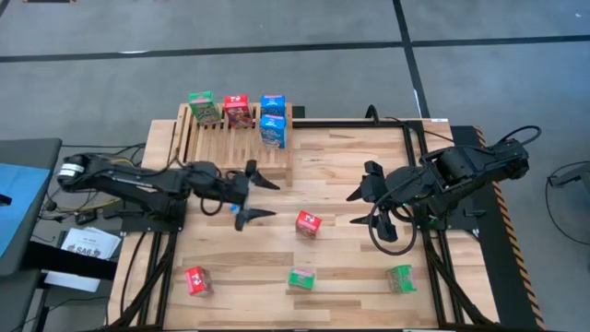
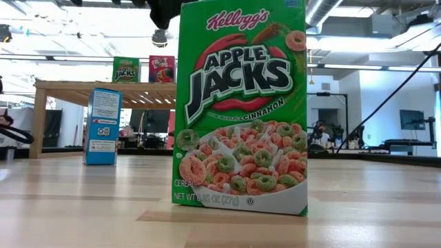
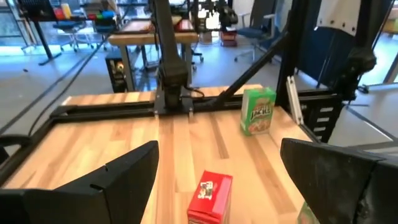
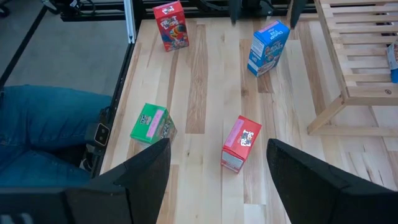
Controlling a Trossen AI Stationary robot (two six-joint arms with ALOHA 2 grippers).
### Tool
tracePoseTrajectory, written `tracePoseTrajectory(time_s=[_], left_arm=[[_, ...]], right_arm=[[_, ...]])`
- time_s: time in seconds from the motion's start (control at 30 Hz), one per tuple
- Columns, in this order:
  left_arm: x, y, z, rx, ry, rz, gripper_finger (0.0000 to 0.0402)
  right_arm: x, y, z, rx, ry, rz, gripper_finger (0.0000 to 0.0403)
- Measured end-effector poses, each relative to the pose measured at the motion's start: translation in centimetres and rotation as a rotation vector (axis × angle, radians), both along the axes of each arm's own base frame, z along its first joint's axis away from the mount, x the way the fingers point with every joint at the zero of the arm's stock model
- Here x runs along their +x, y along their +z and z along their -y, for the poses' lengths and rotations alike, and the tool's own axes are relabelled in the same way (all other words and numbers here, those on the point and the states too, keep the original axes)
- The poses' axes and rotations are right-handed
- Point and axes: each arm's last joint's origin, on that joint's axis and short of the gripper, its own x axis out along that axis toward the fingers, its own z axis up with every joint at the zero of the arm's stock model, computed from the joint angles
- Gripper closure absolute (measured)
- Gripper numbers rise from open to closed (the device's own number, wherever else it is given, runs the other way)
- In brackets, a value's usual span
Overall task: Stack cereal on shelf
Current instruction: Put the top red cereal box on the shelf aligned with the other red cereal box
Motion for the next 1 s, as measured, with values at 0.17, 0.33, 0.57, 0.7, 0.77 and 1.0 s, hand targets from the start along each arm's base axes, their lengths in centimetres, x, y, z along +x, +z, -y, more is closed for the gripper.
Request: tracePoseTrajectory(time_s=[0.17, 0.33, 0.57, 0.7, 0.77, 1.0], left_arm=[[2.1, -1.7, 0.2, 0.000, -0.023, -0.013, 0.0074], [3.4, -3.3, 0.3, 0.009, -0.025, -0.056, 0.0074], [5.2, -4.3, 0.4, 0.013, -0.027, -0.106, 0.0074], [7.1, -3.8, 0.5, 0.064, -0.054, -0.185, 0.0074], [7.9, -3.7, 0.5, 0.100, -0.062, -0.241, 0.0074], [9.6, -3.9, 0.6, 0.139, -0.070, -0.295, 0.0075]], right_arm=[[0.0, 0.0, 0.0, 0.000, 0.000, 0.000, 0.0111], [0.0, 0.0, 0.0, 0.000, 0.000, 0.000, 0.0111], [0.0, 0.0, 0.0, 0.000, 0.000, 0.000, 0.0111], [0.0, 0.0, 0.0, 0.000, 0.000, 0.000, 0.0111], [0.0, 0.0, 0.0, 0.000, 0.000, 0.000, 0.0111], [0.0, 0.0, 0.0, -0.001, 0.000, -0.001, 0.0111]])
